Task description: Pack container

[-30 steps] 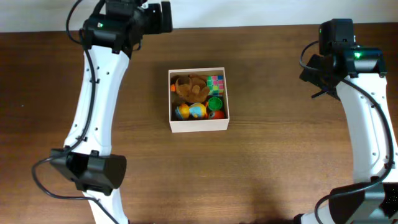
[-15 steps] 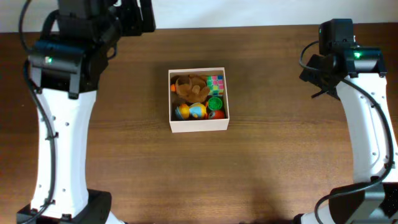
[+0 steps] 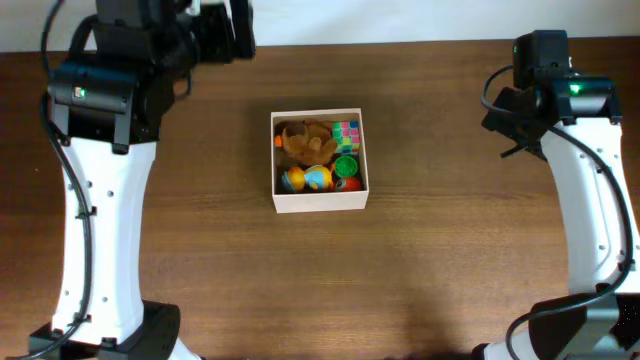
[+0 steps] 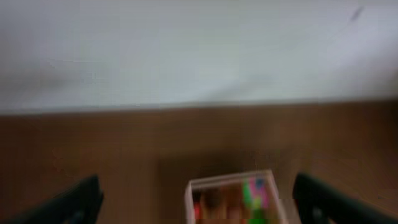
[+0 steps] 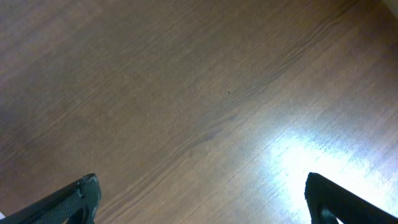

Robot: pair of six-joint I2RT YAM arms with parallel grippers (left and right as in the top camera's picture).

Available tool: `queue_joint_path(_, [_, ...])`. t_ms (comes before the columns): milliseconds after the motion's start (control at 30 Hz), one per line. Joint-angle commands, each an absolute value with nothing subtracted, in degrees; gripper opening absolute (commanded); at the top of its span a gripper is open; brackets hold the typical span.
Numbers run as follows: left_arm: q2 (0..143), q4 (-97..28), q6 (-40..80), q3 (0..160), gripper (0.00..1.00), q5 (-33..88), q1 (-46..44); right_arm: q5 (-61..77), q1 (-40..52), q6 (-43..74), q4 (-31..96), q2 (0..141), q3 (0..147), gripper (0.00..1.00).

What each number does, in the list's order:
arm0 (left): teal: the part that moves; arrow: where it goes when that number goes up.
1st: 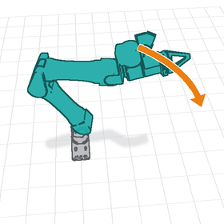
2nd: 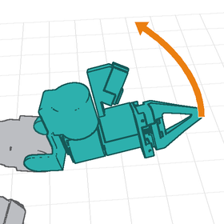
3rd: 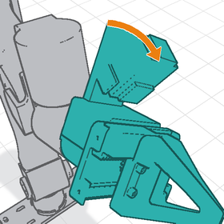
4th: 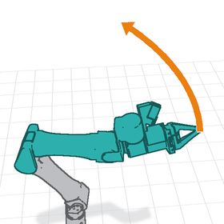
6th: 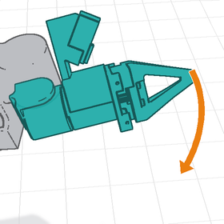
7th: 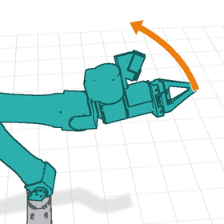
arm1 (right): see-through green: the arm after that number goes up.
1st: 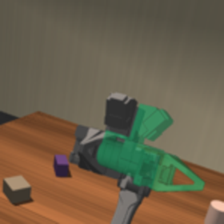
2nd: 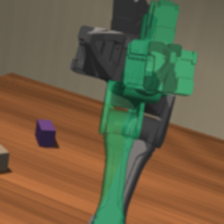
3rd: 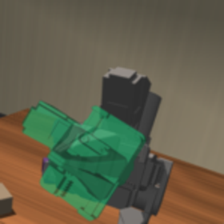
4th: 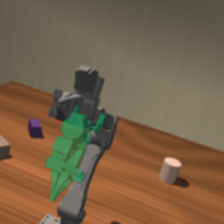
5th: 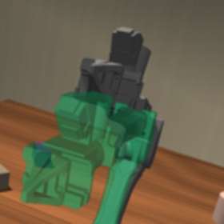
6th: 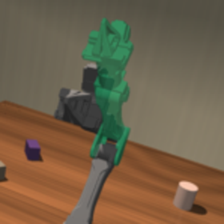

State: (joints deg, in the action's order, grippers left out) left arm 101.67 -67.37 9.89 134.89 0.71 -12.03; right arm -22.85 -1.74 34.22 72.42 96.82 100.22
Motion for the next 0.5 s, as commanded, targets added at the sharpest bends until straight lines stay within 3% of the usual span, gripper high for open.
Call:
queue_joint_path(0, [99.5, -72.8, 9.0, 134.9, 0.99, -3.2, -11.9, -22.9, -2.0, 33.9, 72.4, 97.2, 100.3, 0.99])
queue_joint_path(133, [97.6, -75.7, 9.0, 132.5, 0.99, -6.5, -11.9, -22.9, -2.0, 33.9, 72.4, 97.2, 100.3, 0.99])
queue_joint_path(467, [95.1, -65.1, 9.4, 129.5, 0.99, -3.3, -14.5, -22.9, -2.0, 33.9, 72.4, 97.2, 100.3, 0.99])
